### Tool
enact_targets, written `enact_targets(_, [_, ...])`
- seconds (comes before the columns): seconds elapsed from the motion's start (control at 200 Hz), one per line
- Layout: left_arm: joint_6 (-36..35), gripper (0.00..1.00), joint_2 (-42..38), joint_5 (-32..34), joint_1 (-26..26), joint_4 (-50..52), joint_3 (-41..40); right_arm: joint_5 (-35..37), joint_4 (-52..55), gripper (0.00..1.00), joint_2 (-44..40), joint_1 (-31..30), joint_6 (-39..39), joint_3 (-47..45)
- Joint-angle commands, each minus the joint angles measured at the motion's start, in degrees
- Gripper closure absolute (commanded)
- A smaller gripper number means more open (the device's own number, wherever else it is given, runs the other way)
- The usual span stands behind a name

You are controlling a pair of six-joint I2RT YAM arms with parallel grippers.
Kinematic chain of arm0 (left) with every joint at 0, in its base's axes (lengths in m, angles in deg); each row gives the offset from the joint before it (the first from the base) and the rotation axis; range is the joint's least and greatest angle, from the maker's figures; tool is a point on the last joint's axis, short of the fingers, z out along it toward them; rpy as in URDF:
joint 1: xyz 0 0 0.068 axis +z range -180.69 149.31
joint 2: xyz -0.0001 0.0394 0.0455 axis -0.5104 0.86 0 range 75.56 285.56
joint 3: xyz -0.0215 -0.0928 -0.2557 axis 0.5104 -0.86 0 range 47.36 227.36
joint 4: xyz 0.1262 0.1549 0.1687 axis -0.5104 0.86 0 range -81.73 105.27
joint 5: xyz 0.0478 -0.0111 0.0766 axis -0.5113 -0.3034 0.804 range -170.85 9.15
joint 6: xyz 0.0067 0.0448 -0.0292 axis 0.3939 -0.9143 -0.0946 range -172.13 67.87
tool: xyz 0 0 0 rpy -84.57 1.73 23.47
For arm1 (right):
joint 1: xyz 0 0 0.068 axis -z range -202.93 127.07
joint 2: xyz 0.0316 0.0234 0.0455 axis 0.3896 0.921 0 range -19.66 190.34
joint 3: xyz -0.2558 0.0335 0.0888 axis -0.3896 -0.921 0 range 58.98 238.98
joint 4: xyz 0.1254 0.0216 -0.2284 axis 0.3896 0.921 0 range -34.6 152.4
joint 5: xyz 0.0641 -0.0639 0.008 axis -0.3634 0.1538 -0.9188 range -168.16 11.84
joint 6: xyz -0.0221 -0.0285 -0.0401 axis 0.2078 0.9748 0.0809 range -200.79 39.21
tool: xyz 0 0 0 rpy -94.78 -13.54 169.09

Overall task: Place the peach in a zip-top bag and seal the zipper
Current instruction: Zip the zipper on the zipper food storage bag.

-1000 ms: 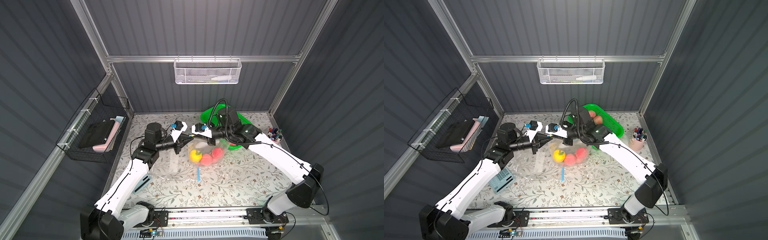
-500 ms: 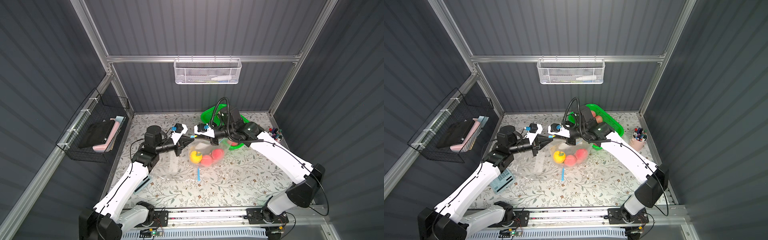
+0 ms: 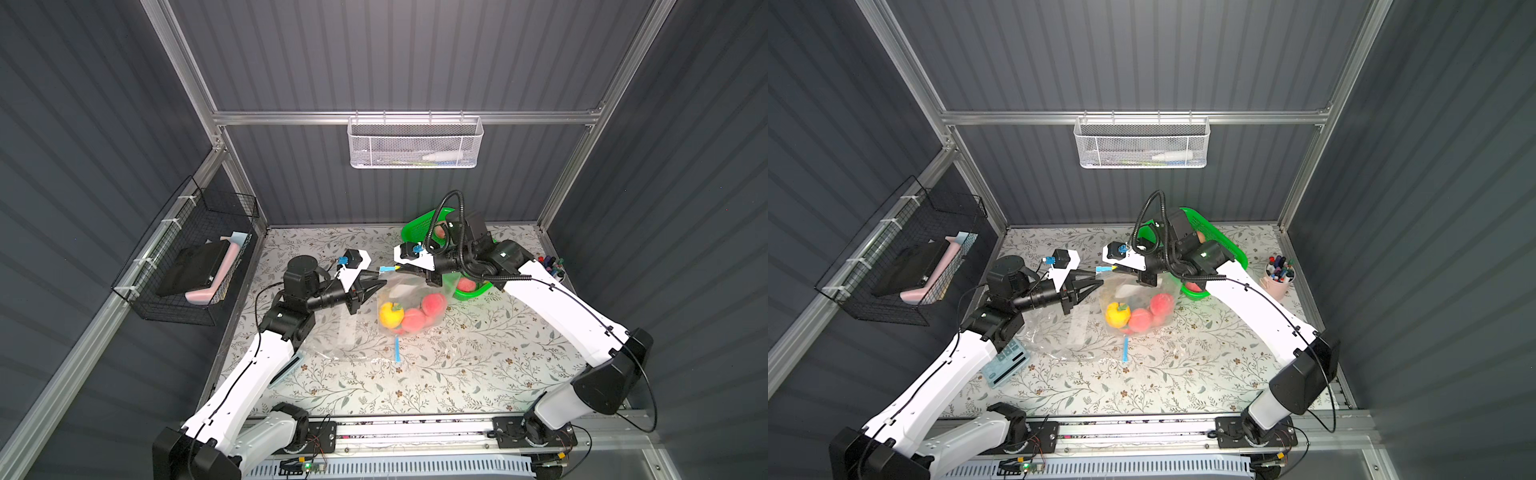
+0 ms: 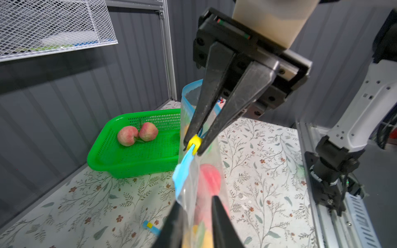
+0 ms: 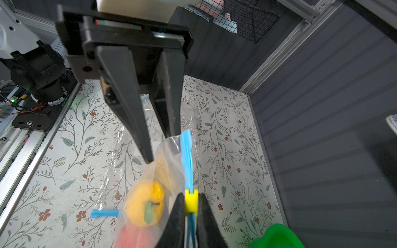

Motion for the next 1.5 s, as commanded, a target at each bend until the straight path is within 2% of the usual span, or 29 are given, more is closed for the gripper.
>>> enact_targets(0.0, [1.57, 0.62, 1.88, -4.14, 0.2, 1.0, 3.81, -5.2, 0.85, 0.86, -0.41, -0.22, 0.43, 1.23])
enact_targets(0.14, [2.87, 0.62, 3.17, -4.11, 0.17, -0.6, 5.2, -4.69, -0.55, 0.86, -0.39, -0.41, -0.46, 0.67])
enact_targets(0.24, [3.36, 0.68, 3.51, -4.01, 0.2, -1.75, 5.59, -4.91, -0.42, 0.86, 0.01, -0.53, -0.62, 0.8])
enact_targets(0.34, [3.21, 0.82, 3.39, -2.92, 0.17, -1.89, 5.35, -4.72, -0.46, 0.86, 0.0, -0.46, -0.53, 0.9])
enact_targets(0.39, [3.26, 0.93, 3.1, -2.07, 0.17, -1.9, 5.07, -4.25, -0.34, 0.87, -0.06, -0.43, -0.51, 0.92])
enact_targets(0.475, [2.87, 1.0, 2.24, -0.75, 0.17, -1.56, 4.79, -3.02, 0.27, 0.87, -0.21, -0.4, -0.37, 1.15])
enact_targets(0.855, [2.42, 1.0, -4.46, 12.36, 0.17, 1.27, 4.2, 7.89, 5.87, 0.84, -1.55, 2.39, 1.31, 1.62])
enact_targets(0.991, [1.99, 1.0, -5.49, 15.72, 0.17, 2.44, 4.27, 9.43, 6.47, 0.84, -2.38, 3.89, 1.22, 1.78])
enact_targets(1.081, [1.6, 1.0, -5.85, 16.57, 0.19, 3.09, 4.37, 9.3, 6.07, 0.84, -2.99, 5.16, 0.87, 1.38])
enact_targets(1.166, [0.76, 1.0, -5.65, 14.48, 0.17, 3.87, 4.61, 7.96, 4.5, 0.84, -3.44, 5.58, -0.17, 1.02])
enact_targets(1.251, [-0.1, 1.0, -4.89, 11.91, 0.17, 4.9, 5.15, 3.1, 3.01, 0.78, -3.18, 5.41, -1.39, 1.21])
enact_targets(1.401, [-1.52, 1.0, -2.99, 9.2, 0.18, 6.56, 6.49, -2.75, -1.93, 0.52, -2.92, 3.71, -5.88, 1.18])
enact_targets(1.496, [-1.98, 1.0, -2.26, 8.73, 0.17, 7.08, 7.11, -5.39, -4.72, 0.47, -2.7, 3.02, -7.5, 1.11])
